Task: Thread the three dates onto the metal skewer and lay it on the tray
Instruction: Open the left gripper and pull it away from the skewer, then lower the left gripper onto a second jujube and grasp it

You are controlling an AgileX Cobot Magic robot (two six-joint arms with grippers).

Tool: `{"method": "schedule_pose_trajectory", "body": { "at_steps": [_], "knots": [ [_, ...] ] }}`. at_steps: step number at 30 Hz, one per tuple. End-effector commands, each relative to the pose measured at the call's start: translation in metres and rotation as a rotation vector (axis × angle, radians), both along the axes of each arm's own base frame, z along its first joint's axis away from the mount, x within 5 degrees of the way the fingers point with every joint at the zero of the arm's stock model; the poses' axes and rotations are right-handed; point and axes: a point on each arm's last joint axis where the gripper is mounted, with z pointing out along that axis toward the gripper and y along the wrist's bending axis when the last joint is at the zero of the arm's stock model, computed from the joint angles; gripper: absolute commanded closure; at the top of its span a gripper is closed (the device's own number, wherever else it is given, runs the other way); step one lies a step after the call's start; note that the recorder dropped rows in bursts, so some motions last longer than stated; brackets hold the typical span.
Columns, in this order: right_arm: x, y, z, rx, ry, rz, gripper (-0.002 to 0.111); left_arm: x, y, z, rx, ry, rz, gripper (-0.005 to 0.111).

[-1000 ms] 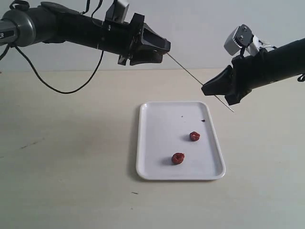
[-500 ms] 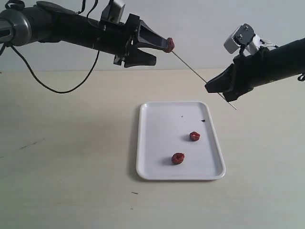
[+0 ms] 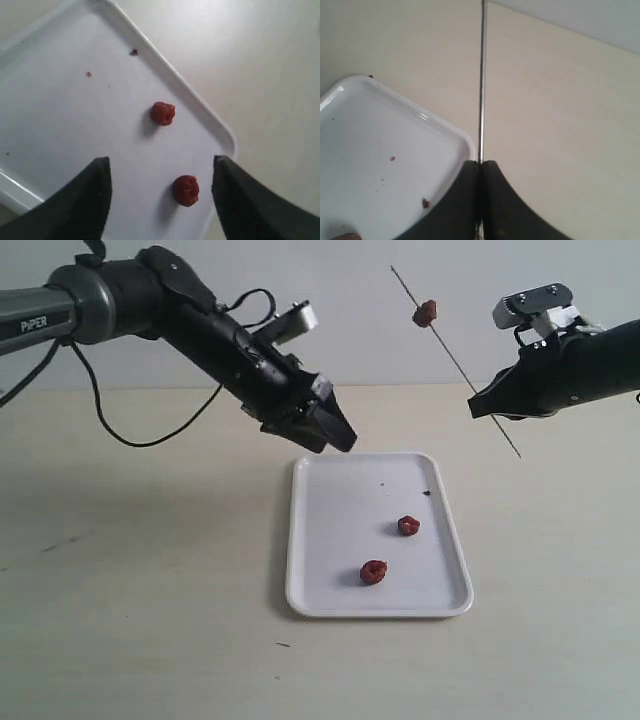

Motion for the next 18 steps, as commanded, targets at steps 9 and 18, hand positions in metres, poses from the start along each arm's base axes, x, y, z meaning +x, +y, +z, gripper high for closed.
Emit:
{"method": "schedule_pose_trajectory", "body": {
  "at_steps": [9,18],
  "knots": [
    [0.000,-0.001,0.003,-0.002,-0.006,-0.012,0.108,-0.062,-0.067,-0.019,0.493,-0.200,-0.229,0.046],
    [0.000,-0.001,0.003,-0.002,-0.006,-0.012,0.108,-0.100,-0.105,-0.021,0.575,-0.250,-0.274,0.046]
  ]
}}
